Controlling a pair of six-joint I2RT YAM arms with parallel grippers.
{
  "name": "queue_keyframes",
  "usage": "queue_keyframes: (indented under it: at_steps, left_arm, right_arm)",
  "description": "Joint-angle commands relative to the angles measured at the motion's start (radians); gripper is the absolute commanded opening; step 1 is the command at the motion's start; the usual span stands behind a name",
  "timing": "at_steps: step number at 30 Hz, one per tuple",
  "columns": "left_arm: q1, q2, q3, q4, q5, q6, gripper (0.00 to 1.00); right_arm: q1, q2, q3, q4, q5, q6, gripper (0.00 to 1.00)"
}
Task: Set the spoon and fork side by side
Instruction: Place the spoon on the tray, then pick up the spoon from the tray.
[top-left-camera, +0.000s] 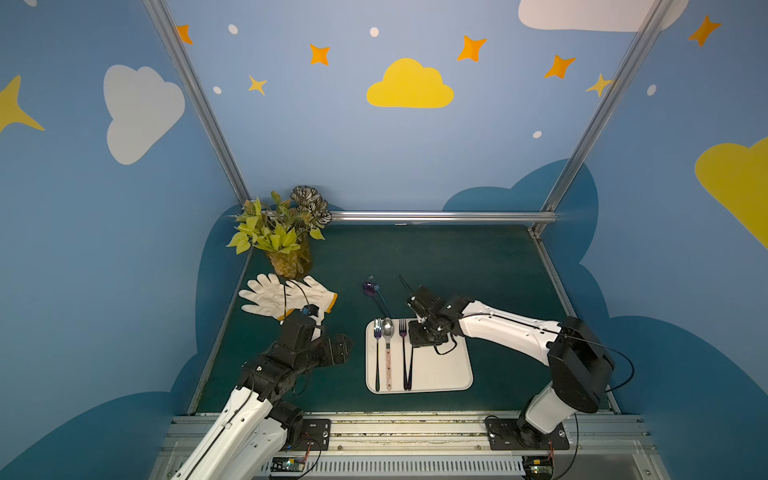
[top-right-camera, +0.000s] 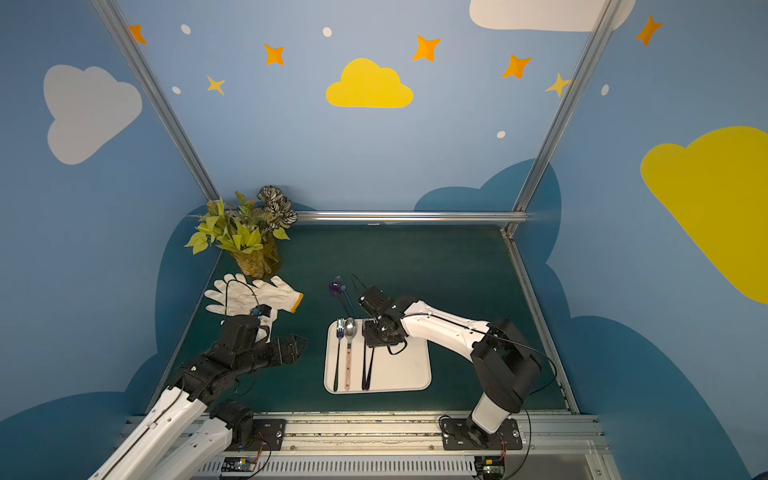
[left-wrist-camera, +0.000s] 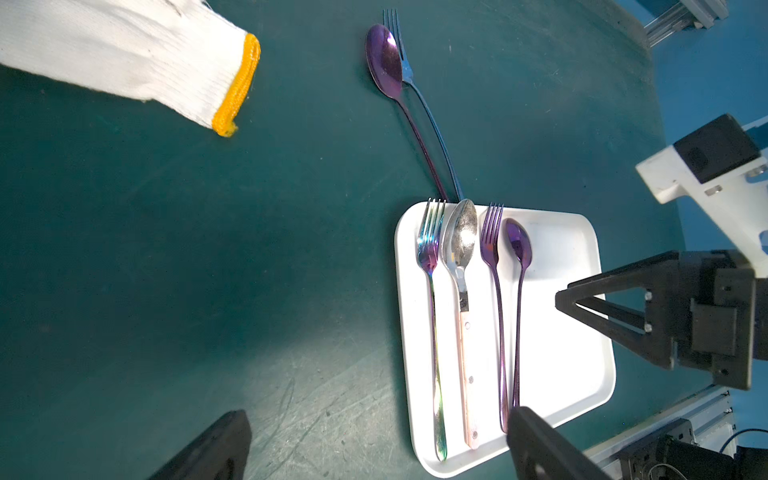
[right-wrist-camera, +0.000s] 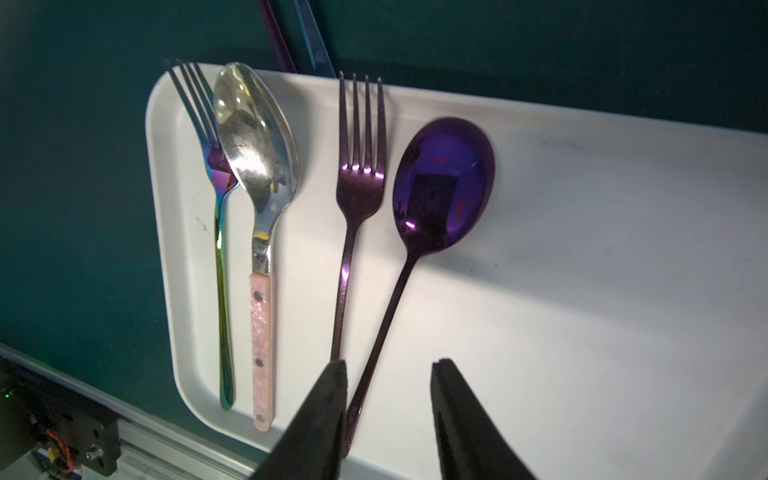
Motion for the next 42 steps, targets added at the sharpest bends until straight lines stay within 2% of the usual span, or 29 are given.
queue_keyframes:
  at_steps: [1,8,13,22,35,42]
  left_arm:
    - [0.005,-0.002,-0.004,0.007,-0.002,0.006,1.00]
    - [0.005,-0.001,-0.001,0.007,0.005,0.009,1.00]
    - [0.005,-0.011,-0.002,0.003,0.001,0.007,1.00]
    - [0.005,-0.010,-0.002,0.003,-0.002,0.006,1.00]
    - [0.005,-0.005,0.001,0.003,-0.002,0.008,1.00]
    - [0.006,-0.008,0.003,-0.003,-0.005,0.008,1.00]
  right_arm:
    - [0.018,0.046,0.032,-0.088,0.068,0.136,0.39]
    - [0.032,0.161,0.121,-0.085,0.058,0.147,0.38]
    - [0.033,0.195,0.128,-0.085,0.059,0.155,0.35]
    - [0.020,0.229,0.139,-0.087,0.070,0.156,0.27]
    - [-0.012,0.257,0.163,-0.086,0.068,0.132,0.26]
    - [-0.024,0.272,0.150,-0.085,0.057,0.133,0.18]
